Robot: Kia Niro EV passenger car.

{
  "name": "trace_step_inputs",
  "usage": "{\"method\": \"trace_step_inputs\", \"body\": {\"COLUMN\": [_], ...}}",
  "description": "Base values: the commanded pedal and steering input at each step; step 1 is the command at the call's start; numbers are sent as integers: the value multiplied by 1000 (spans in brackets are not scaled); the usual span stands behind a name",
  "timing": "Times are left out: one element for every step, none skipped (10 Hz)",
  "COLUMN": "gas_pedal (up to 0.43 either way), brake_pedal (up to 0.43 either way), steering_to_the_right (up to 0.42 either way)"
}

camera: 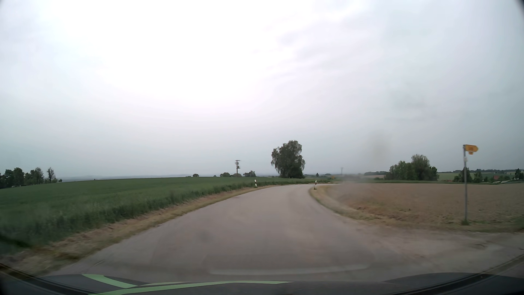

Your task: Follow the waypoints while adhering to traffic rules and regulations

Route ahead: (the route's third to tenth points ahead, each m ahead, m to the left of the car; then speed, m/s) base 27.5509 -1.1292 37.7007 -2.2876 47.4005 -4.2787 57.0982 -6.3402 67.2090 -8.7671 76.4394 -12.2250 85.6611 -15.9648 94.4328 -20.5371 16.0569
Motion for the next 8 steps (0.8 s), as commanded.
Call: {"method": "trace_step_inputs", "body": {"gas_pedal": [28,28,28,28,28,28,28,28], "brake_pedal": [0,0,0,0,0,0,0,0], "steering_to_the_right": [16,16,16,16,16,16,17,20]}}
